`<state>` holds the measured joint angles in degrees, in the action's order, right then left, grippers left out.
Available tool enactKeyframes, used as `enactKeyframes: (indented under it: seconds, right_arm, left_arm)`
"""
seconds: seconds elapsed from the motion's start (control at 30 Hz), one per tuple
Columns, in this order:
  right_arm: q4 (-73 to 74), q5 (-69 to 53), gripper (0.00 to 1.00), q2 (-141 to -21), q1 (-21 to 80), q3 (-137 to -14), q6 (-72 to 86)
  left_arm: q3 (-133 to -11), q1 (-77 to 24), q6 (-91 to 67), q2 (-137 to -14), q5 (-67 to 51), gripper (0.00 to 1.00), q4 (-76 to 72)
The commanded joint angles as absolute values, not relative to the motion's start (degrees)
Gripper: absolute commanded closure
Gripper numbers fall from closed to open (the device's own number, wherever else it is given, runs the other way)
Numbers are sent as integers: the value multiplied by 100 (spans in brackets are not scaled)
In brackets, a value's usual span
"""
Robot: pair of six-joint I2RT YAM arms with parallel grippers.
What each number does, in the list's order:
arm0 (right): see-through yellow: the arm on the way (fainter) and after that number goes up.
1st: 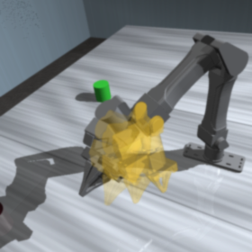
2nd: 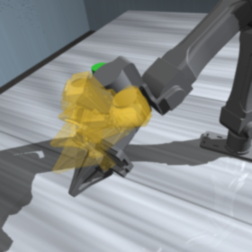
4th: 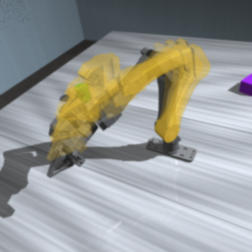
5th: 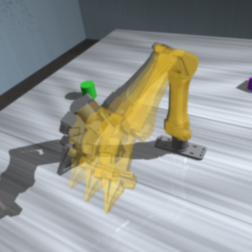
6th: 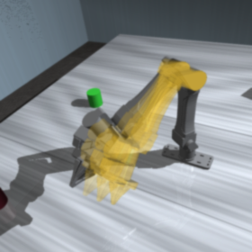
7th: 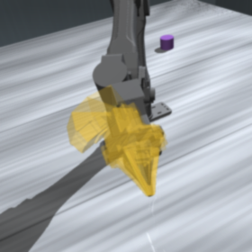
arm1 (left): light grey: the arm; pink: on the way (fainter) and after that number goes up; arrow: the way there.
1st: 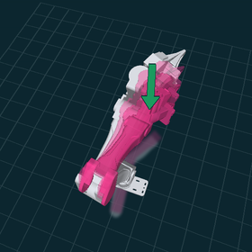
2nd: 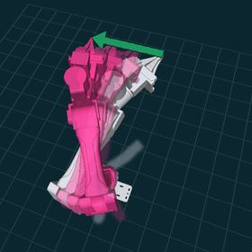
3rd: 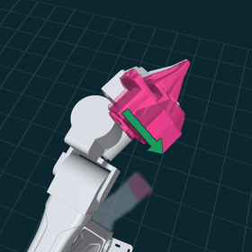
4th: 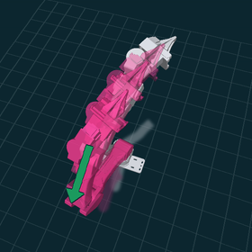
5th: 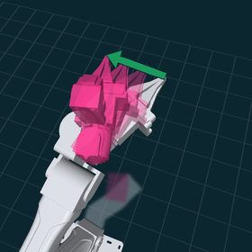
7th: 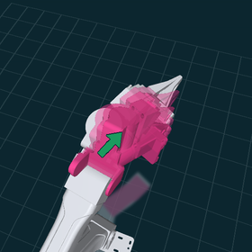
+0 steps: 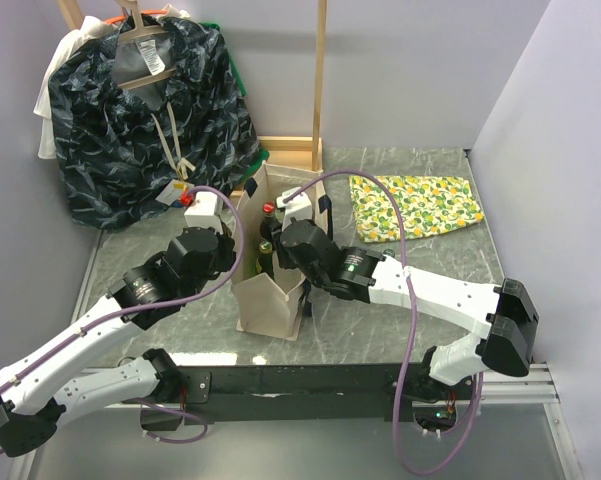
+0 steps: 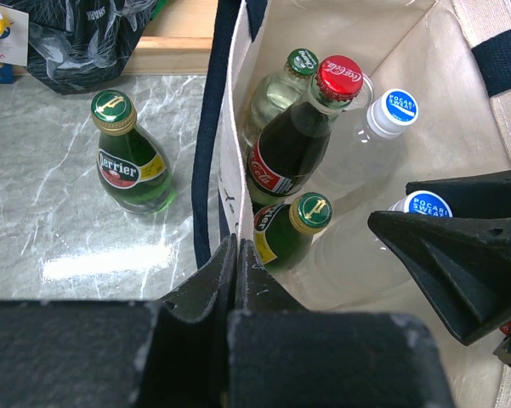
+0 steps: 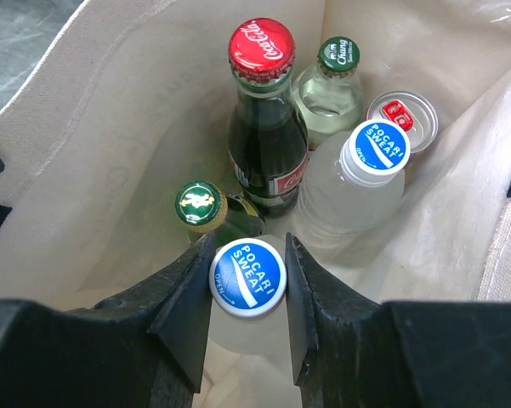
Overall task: Place the beverage into the canvas bag
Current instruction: Place the drink in the canvas bag.
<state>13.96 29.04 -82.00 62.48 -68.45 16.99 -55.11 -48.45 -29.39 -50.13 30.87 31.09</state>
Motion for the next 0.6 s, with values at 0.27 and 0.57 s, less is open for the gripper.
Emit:
enactKeyframes:
  seconds: [0.27, 0.57]
  right_arm:
    - [1045, 3252, 100, -8147, 6223, -7014, 1942]
    - [1406, 3296, 100, -8235, 6223, -7137, 2022]
  left_arm:
    - [-5625, -4834, -2848, -5019, 3129, 99, 2988]
    - [-5599, -4834, -2865, -4992, 3138, 99, 2988]
